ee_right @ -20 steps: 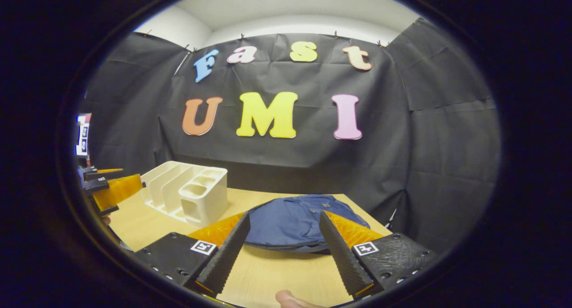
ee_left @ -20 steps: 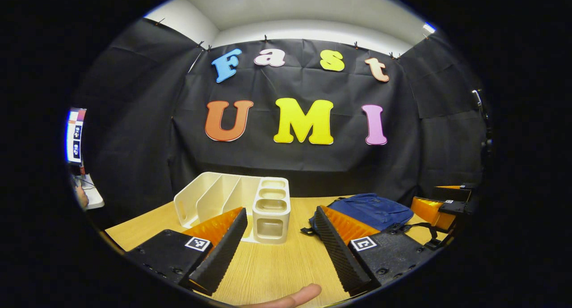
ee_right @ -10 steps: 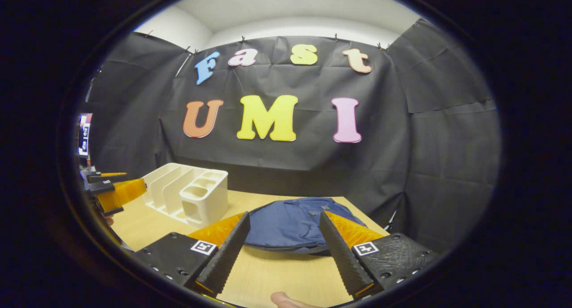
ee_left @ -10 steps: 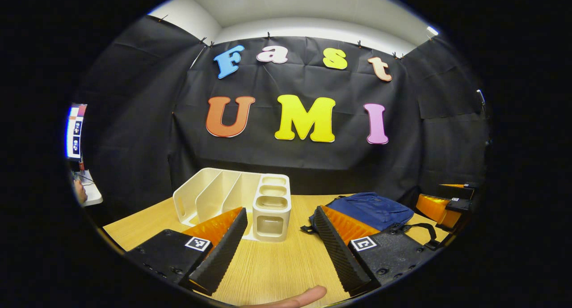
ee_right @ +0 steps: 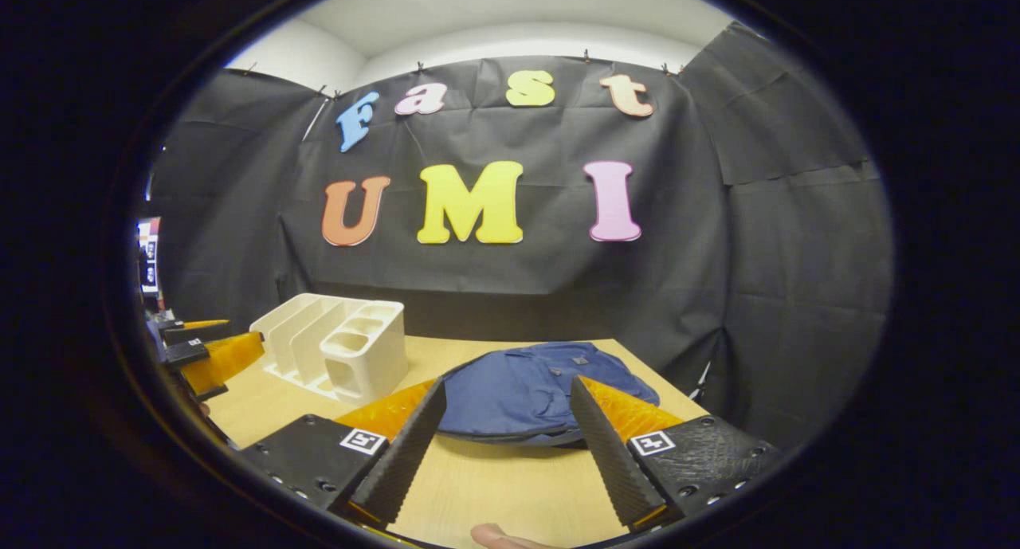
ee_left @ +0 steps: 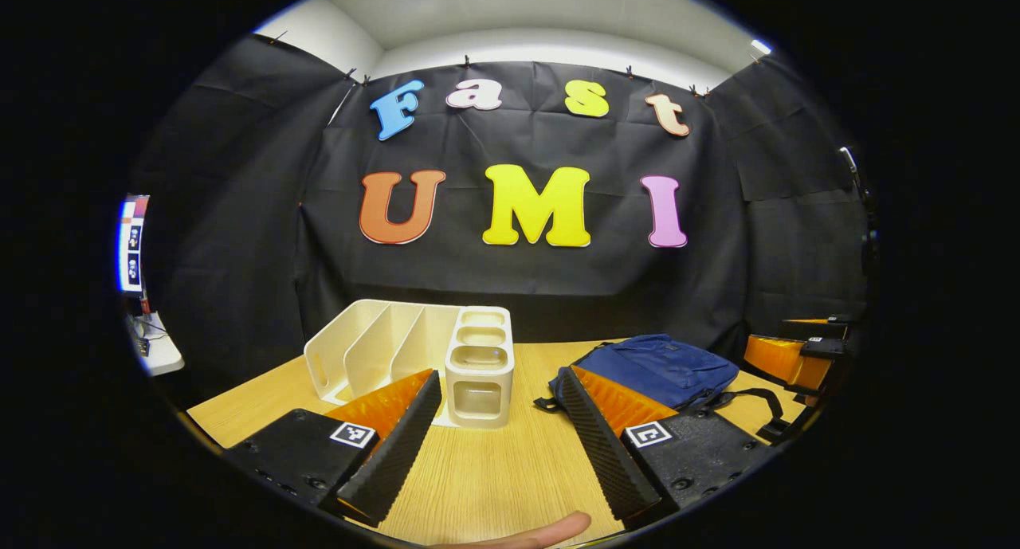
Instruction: Open the schoolbag, grab two books from the bookshelf and put them into the schoolbag.
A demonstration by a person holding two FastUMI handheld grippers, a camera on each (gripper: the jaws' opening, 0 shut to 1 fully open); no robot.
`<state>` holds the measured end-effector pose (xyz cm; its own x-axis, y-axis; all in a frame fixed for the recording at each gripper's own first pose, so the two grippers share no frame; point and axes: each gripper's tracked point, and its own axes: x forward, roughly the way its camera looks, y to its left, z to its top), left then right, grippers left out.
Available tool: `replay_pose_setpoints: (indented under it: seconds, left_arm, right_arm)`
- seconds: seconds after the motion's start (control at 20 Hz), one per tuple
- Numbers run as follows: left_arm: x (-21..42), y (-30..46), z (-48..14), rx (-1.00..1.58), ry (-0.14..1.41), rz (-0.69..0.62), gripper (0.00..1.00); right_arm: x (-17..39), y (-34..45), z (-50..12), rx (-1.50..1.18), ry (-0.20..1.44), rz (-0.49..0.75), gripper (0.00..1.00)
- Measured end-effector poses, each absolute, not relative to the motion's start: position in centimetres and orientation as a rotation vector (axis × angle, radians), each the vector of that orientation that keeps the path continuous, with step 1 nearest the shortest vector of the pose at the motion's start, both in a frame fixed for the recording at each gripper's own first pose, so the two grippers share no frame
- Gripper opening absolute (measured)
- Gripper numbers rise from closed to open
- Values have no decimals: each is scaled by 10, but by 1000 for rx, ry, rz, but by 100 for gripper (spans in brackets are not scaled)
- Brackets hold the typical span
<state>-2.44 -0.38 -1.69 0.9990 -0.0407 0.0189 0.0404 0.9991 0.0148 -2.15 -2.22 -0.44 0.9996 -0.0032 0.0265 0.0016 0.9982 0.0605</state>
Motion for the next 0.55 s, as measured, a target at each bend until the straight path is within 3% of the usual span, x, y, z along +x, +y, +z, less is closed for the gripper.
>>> replay_pose_setpoints:
  seconds: [0.55]
  left_arm:
    - [-24,1,-17,19,-18,-17,98]
  right_arm:
    - [-21,-14,-12,44,-1,20,95]
